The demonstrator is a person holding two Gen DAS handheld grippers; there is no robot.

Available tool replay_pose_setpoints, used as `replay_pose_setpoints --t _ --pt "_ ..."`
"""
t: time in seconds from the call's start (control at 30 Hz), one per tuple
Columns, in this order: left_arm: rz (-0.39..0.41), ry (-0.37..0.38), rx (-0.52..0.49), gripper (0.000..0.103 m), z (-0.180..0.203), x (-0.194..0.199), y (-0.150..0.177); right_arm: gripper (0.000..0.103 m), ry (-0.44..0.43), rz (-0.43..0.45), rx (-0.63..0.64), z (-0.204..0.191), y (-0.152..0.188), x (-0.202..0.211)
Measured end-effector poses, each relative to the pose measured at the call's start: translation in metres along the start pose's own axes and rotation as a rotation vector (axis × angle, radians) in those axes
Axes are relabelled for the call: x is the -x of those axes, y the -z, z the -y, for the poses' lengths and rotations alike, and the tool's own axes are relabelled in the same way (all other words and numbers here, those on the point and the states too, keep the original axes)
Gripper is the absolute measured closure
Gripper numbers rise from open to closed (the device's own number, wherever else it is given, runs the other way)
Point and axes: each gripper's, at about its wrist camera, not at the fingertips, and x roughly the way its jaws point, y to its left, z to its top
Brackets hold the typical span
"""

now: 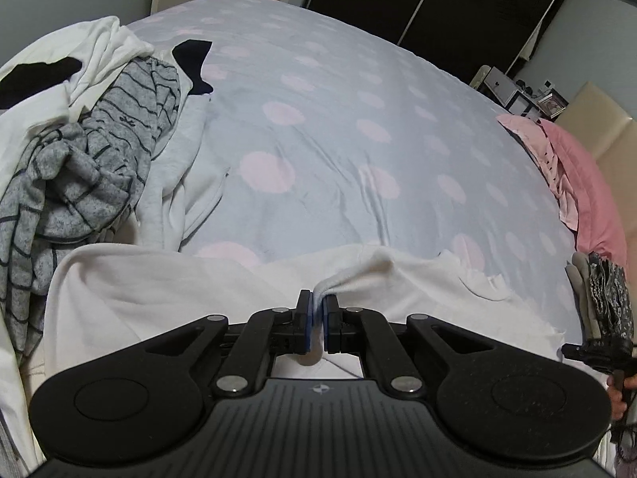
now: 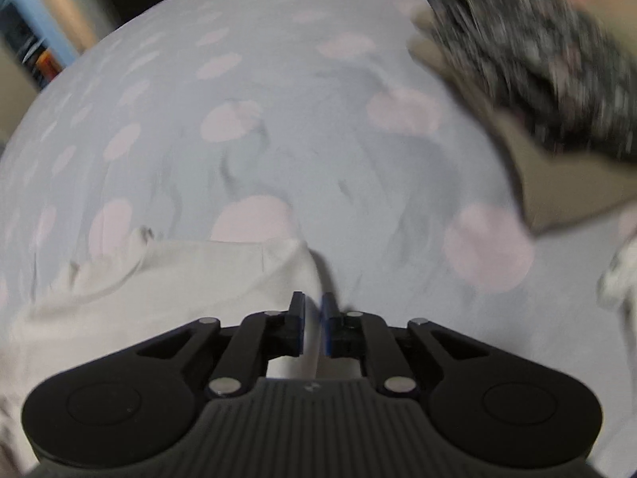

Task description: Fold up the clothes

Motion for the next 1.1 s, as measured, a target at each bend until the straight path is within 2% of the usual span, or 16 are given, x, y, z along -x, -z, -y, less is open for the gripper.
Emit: replay_pose_setpoints --t 0.13,0.2,0.23,0.37,0.43,0.53,0.67,0.87,1.1 --pt "0.001 -0.005 0.014 0.101 -0.006 0.001 0.000 0.086 -0.017 0.069 0.203 -0.018 0.024 0.030" --pt "-0.002 -0.004 0.017 0.101 -0.006 0.000 0.001 0.080 -0.040 0.083 0.306 -0.026 0.047 0.044" --pt "-0.003 -0.003 0.014 0.101 -0.005 0.000 0.001 0.074 -0.045 0.088 0.360 -0.030 0.061 0.049" --pt "-0.008 0.000 0.000 0.101 -0.002 0.000 0.005 0.066 -0.042 0.100 0.595 -0.048 0.114 0.062" --pt "-0.007 -0.010 -0.008 0.101 -0.001 0.001 0.006 0.065 -0.013 0.099 0.693 -0.054 0.134 0.060" --pt "-0.010 -0.038 -0.006 0.090 -0.005 0.001 0.010 0.065 0.011 0.095 0.760 -0.059 0.150 0.059" --pt "-0.022 -0.077 0.033 0.072 -0.020 -0.005 0.016 0.058 0.041 0.123 0.859 -0.067 0.165 0.060" --pt "-0.021 -0.049 0.177 0.070 -0.049 -0.032 0.019 0.059 0.144 0.177 1.001 -0.070 0.189 0.046" --pt "-0.031 -0.043 0.207 0.070 -0.050 -0.057 0.018 0.060 0.285 0.260 1.110 -0.078 0.201 0.034"
